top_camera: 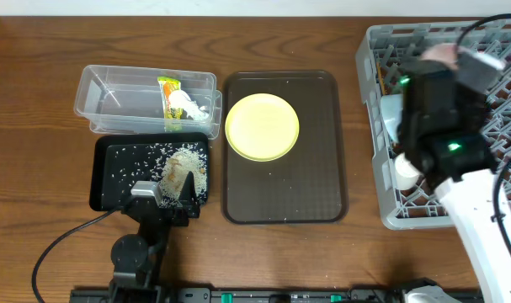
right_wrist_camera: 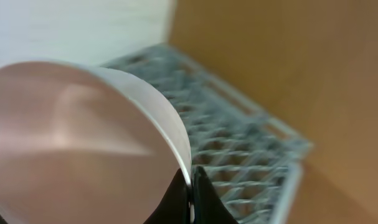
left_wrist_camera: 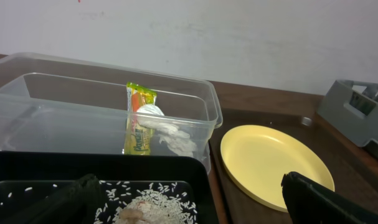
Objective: Sort waste into correct bins and load items into the dishwasher rack
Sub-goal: 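Lift the white bowl and place it in the dish rack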
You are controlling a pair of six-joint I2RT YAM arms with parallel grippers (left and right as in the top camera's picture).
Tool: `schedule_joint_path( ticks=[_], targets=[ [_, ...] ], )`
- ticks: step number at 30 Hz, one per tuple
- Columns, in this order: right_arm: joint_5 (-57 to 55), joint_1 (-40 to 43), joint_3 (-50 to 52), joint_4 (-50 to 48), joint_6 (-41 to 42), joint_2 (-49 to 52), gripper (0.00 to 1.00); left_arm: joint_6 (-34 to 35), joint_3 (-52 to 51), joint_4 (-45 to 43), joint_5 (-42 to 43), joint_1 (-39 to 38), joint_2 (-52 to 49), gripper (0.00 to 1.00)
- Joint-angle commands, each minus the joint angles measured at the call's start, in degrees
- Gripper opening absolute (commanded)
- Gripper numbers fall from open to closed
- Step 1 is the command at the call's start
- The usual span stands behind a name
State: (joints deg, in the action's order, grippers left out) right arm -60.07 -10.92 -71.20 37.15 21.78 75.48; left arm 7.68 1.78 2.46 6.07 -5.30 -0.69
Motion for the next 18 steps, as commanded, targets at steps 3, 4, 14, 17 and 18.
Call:
schedule_joint_path(
  ticks=[3, 4, 14, 17, 18],
  targets=[
    [-8.11, 8.50, 0.00, -2.99, -9.11, 5.73, 0.01, 0.28, -1.55, 0.76, 1.03, 0.28, 0.44, 0.95],
    [-8.09, 9.92, 0.00, -4.20, -10.54, 7.13, 0.01, 0.28, -1.55, 0.74, 1.03, 0.28, 0.44, 0.95],
    [-8.02, 12.33, 0.00, -7.80, -16.44, 20.92, 0.01, 0.28, -1.55, 0.76, 1.03, 0.28, 0.46, 0.95],
    [-8.04, 9.94, 0.00, -7.80, -16.79, 23.32, 0.01, 0.28, -1.55, 0.74, 1.03, 0.28, 0.44, 0.95],
    [-8.04, 9.05, 0.00, -7.80, -17.16, 24.13, 0.01, 0.28, -1.55, 0.74, 1.03, 0.28, 0.46, 0.95]
  ],
)
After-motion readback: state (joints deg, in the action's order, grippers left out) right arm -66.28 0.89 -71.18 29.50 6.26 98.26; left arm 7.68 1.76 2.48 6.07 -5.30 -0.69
